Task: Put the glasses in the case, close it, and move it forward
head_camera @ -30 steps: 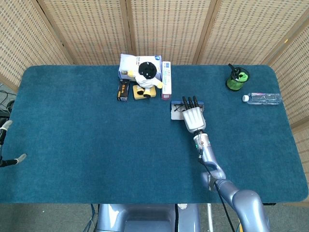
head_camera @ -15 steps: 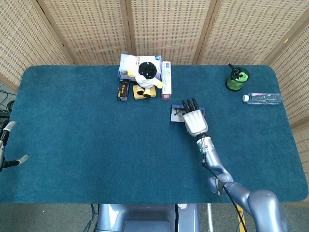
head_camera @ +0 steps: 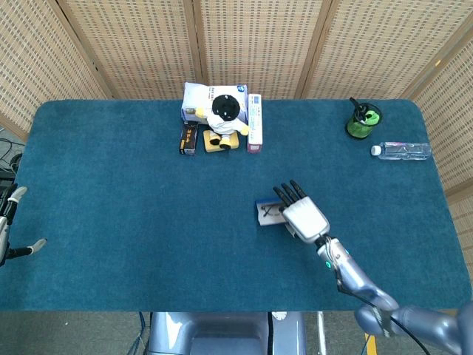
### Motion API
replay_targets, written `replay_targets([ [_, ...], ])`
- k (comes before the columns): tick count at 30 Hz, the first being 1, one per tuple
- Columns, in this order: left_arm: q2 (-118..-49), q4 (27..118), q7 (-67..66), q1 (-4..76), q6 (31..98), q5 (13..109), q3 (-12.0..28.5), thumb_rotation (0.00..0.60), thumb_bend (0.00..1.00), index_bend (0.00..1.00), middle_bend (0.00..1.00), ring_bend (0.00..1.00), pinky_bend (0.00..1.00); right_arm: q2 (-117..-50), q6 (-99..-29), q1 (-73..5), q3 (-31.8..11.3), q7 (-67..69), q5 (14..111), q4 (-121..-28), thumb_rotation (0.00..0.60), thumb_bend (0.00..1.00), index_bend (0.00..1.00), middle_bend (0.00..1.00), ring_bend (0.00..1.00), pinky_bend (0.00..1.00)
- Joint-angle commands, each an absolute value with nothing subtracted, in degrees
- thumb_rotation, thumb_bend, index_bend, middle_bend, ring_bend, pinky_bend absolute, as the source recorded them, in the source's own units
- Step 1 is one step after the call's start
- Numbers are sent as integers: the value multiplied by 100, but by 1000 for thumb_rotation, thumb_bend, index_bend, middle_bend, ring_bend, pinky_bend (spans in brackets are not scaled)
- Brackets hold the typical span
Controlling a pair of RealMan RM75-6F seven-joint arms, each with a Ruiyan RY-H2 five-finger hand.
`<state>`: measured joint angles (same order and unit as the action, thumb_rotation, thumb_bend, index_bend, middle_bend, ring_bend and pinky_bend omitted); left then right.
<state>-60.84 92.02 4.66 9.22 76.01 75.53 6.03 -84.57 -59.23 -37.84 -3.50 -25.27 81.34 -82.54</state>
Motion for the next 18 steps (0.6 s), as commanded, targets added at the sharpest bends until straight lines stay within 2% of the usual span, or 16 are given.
replay_targets([
  [1,-6092,9200,444,931,7585,7540,603,600,0,0,0,0,0,-7861,-6108,-3528,69,-2573,8596,-8946,600,569,694,86,0,0],
  [6,-6105,9203,397,946,7553,7511,601,600,0,0,0,0,0,-7750,-6059,-3535,104,-2621,8692,-9088,600,569,694,86,0,0],
  [18,-6140,9199,306,965,7521,7480,591,600,0,0,0,0,0,-7782,-5352,-3794,-31,-3261,8148,-9044,600,569,694,87,0,0],
])
